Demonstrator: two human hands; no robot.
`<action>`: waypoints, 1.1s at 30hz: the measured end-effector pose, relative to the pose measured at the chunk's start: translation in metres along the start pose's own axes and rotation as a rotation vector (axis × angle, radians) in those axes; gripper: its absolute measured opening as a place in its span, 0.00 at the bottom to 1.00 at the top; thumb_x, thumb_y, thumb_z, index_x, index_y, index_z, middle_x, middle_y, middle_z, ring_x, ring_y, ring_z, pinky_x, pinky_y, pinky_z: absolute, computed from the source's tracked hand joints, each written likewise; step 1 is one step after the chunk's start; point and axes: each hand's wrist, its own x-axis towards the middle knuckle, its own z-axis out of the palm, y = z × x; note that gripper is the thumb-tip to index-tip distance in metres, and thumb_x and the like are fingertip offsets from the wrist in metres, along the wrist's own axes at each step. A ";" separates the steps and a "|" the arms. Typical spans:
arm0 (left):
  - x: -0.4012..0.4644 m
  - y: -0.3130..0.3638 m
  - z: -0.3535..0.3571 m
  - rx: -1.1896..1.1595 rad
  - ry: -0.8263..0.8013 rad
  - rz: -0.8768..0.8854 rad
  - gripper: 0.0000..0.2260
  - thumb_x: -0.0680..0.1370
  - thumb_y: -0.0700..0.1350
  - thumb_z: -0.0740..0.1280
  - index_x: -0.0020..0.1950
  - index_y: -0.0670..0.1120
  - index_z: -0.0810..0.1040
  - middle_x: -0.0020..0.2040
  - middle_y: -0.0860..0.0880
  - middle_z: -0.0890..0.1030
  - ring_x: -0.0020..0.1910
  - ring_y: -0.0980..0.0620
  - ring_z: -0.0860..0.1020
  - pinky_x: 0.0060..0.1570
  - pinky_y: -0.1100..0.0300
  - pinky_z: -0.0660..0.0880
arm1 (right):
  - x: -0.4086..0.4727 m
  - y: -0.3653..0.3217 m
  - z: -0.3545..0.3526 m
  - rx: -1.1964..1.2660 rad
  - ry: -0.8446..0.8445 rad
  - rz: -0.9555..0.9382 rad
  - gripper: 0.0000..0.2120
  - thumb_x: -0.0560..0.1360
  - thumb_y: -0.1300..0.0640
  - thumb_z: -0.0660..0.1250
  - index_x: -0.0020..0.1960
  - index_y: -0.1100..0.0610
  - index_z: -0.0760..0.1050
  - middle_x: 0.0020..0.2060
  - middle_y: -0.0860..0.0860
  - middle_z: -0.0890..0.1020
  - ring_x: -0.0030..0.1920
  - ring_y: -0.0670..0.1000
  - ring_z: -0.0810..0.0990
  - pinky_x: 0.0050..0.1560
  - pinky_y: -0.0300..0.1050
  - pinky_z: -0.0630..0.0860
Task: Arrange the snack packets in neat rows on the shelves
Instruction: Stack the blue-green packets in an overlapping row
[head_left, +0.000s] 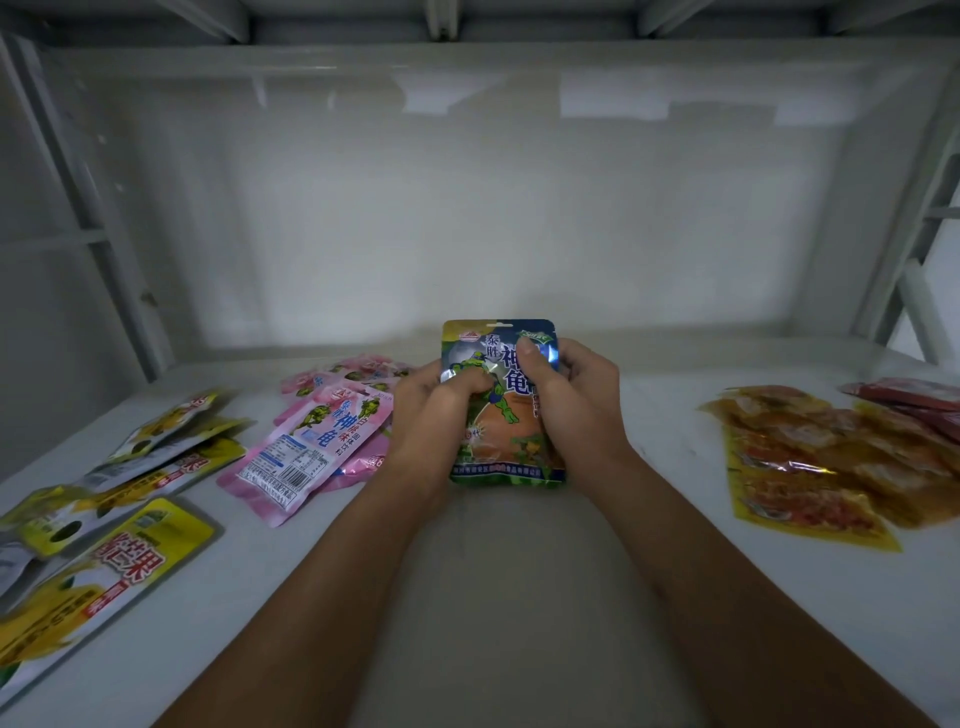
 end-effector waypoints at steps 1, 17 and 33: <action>0.000 0.000 0.000 0.008 0.000 0.009 0.12 0.78 0.35 0.66 0.40 0.46 0.86 0.39 0.42 0.86 0.36 0.45 0.84 0.41 0.53 0.81 | 0.000 0.002 0.000 -0.008 0.000 -0.015 0.33 0.68 0.33 0.71 0.46 0.65 0.77 0.44 0.69 0.81 0.47 0.73 0.81 0.48 0.74 0.79; -0.002 0.001 -0.003 0.032 -0.033 -0.009 0.08 0.82 0.40 0.66 0.53 0.42 0.85 0.46 0.41 0.88 0.45 0.39 0.87 0.45 0.47 0.84 | -0.001 -0.011 -0.006 0.125 0.011 0.139 0.15 0.70 0.56 0.70 0.56 0.57 0.81 0.47 0.58 0.87 0.48 0.62 0.87 0.54 0.66 0.82; 0.006 -0.010 -0.005 0.185 0.016 0.038 0.18 0.82 0.52 0.69 0.48 0.35 0.79 0.41 0.42 0.77 0.39 0.48 0.75 0.43 0.52 0.73 | -0.002 -0.004 -0.011 -0.033 0.019 0.105 0.03 0.71 0.55 0.68 0.40 0.53 0.80 0.37 0.59 0.83 0.39 0.58 0.81 0.44 0.65 0.80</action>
